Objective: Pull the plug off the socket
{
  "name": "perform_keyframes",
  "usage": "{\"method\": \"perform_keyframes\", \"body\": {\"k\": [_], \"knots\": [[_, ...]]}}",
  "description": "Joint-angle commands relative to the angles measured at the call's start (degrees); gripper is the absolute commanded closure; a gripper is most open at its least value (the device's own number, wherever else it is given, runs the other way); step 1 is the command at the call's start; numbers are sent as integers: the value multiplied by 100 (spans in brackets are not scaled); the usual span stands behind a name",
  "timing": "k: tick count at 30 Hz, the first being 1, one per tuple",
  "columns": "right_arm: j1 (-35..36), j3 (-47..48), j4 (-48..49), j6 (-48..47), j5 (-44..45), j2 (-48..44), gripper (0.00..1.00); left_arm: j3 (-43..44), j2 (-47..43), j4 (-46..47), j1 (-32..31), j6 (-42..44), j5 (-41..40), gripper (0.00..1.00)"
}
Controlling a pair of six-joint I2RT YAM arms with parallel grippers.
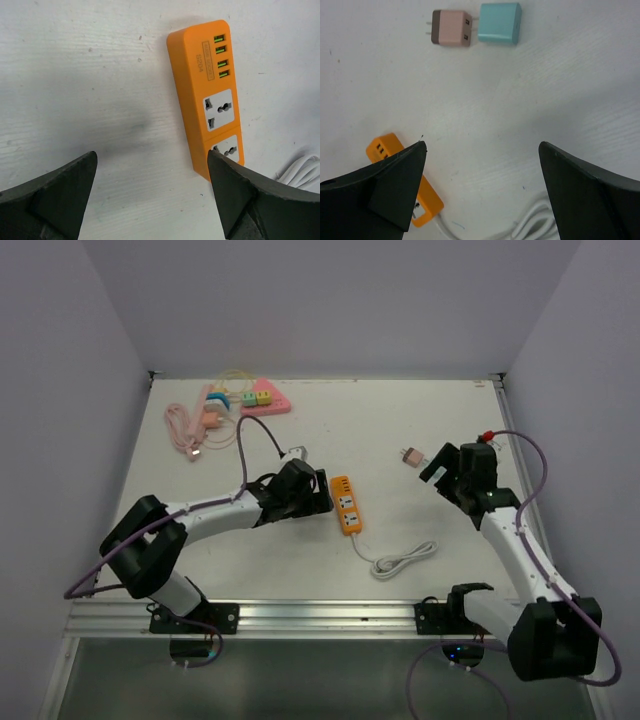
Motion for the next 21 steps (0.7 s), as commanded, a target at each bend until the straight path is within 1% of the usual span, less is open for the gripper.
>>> {"method": "perform_keyframes", "body": {"k": [1,3,6,9,11,14,16,17,18,19,20,21], "knots": [[456,-95,-1628,316,1115,-612,1,275,-547,-535,148,415,-479,5],[632,-279,-2049,561,1229,-980,1,302,-697,-710,298,564,-497,5],[852,-552,-2418,895,1107,-1376,1,372,-987,-921,605,836,-488,5],[1107,-850,-2622,1177,1089,-1554,2,520,-1242,-1132,1018,1144,-409,5],[1186,-1113,-2526,1265,739,-1589,3,670,-1392,-1211,1324,1354,-374,5],[1441,-1430,-2184,1581,360,-1414,8,1003,-1463,-1431,1660,1645,-330,5],[1625,-1510,-1859,1775,359,-1309,13,1188,-1489,-1651,1826,1794,-339,5],[1826,-1510,-1771,1819,412,-1186,18,1320,-1498,-1703,1862,1943,-365,5],[2002,-1493,-1570,1863,430,-1107,21,1356,-1524,-1774,1941,2066,-444,5],[2004,-1458,-1463,1872,421,-1019,23,1391,-1550,-1818,1985,2120,-488,5],[2160,-1371,-1358,1898,404,-792,26,1400,-1577,-1836,2029,2181,-523,5],[2232,-1300,-1148,1899,412,-676,27,1392,-1603,-1836,2073,2225,-541,5]]}}
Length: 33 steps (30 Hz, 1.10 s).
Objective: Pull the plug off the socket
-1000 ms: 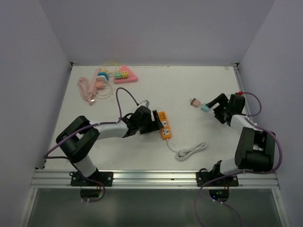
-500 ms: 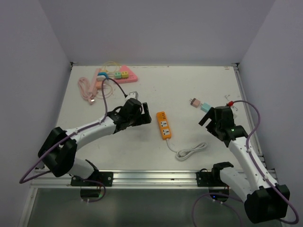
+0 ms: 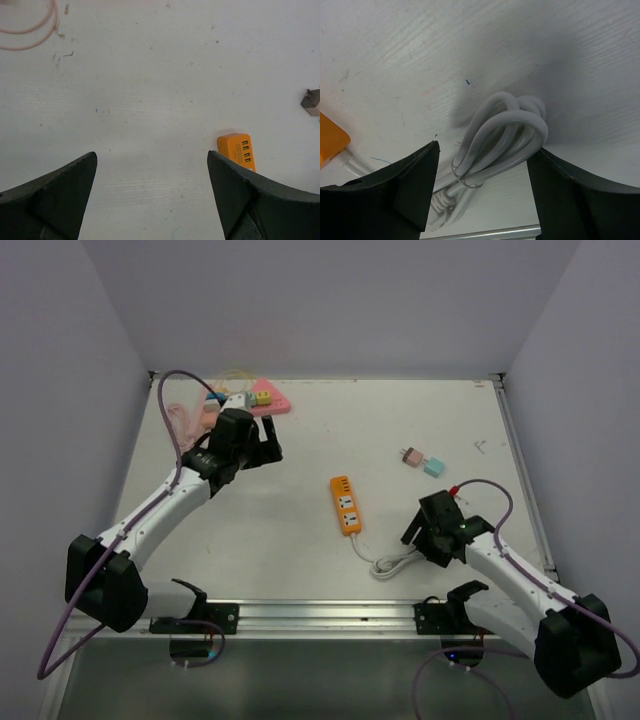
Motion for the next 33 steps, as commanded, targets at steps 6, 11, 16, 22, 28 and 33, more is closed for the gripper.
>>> {"method": "perform_keyframes", "body": {"k": [6,11,16,22,28,33], "knots": [[612,974,1574,-227,8,1494,26,14,-314,-231,558,835,-64,5],[876,1546,2295,-729,-422,2261,16,-267,-472,-161,752,1072,-152,5],[1069,2064,2665,-1169,-756,2823,8,-619,-482,77,857,1099,-188,5],[1464,2802,2586,-1485,-897,3518,3,-611,-429,76,1059,1081,-12,5],[1790,3199,2200,-1766,-546,3967,1,-698,-367,94,1113,1064,199,5],[1799,3401,1543,-2406,-36,3564,2,-699,-323,94,1113,1055,243,6]]}}
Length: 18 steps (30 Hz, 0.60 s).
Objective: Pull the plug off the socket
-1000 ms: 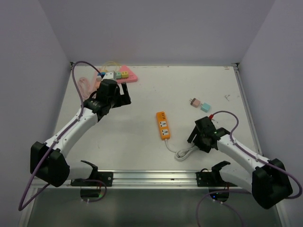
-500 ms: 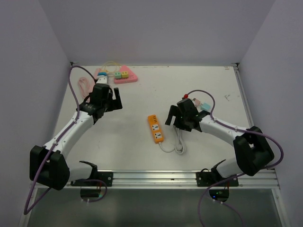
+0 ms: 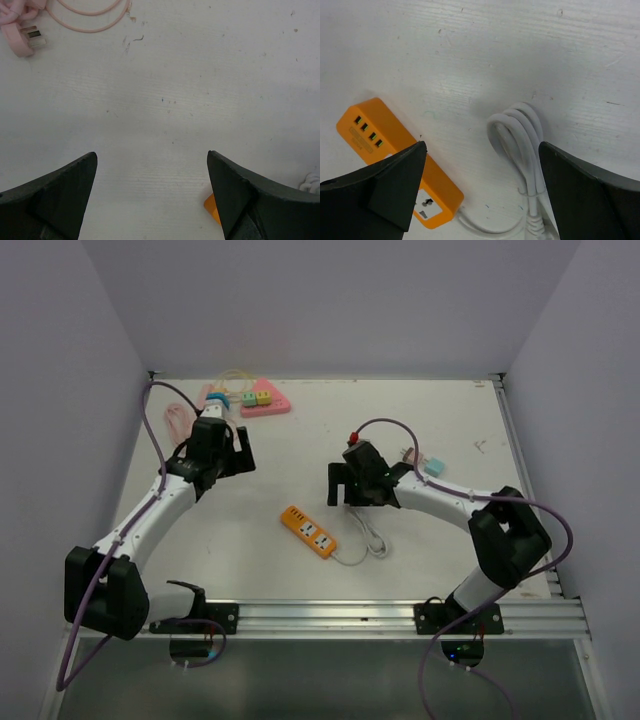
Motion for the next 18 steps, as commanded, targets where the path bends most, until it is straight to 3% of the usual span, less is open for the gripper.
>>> {"method": "perform_keyframes", "body": {"k": [1,10,18], "knots": [[-2,297,-625,-644,445,-428,2,-34,31,171,50,135,101,6],[314,-510,-925,-1111,366,-903,7,-43,75,144,50,135,75,6],[376,-459,-688,-1357,629,-272,16,-60,75,127,50,143,-4,6]]}}
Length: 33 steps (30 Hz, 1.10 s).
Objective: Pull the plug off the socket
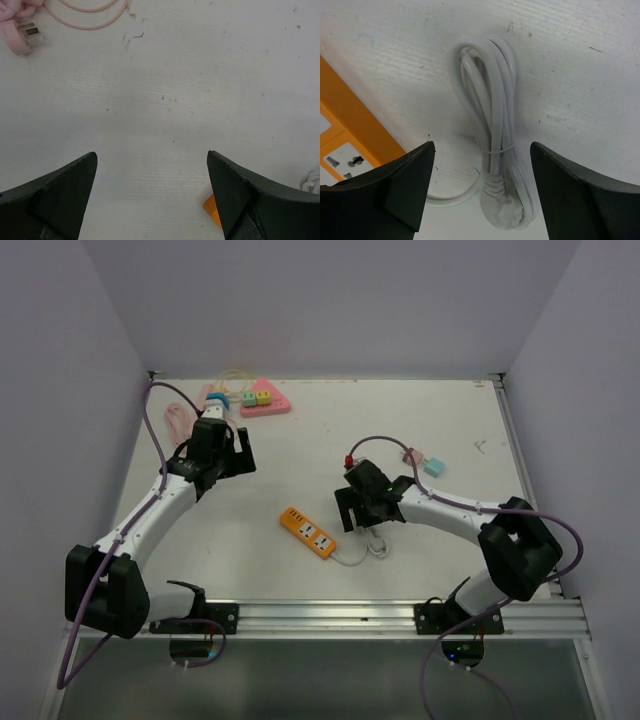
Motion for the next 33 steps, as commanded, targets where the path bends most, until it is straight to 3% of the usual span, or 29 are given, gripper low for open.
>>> {"method": "perform_keyframes", "body": {"k": [1,6,9,10,12,19,25,28,33], "knots": [[22,195,86,-255,317,369,21,-30,27,120,50,137,-57,6],[31,625,130,-492,458,1036,46,-21,44,94,50,146,-127,6],[5,1152,51,-703,642,1336,73,-12,44,59,50,146,-215,6],[-48,1467,51,-739,660,1520,90,-3,36,58,59,146,-276,6],[-293,1811,42,-809,511,1705,100,5,27,32,68,146,-320,6],[-1356,4286,-11,-810,282,3085,100,-12,62,58,191,111,-329,6],[-2499,6318,-221,-204,388,4447,100,-3,158,41,296,93,-285,6],[-3106,6620,-117,376,370,4738,100,-12,194,58,358,84,-233,6],[-3878,6349,314,1167,536,4721,100,-3,255,67,498,58,-74,6]]}}
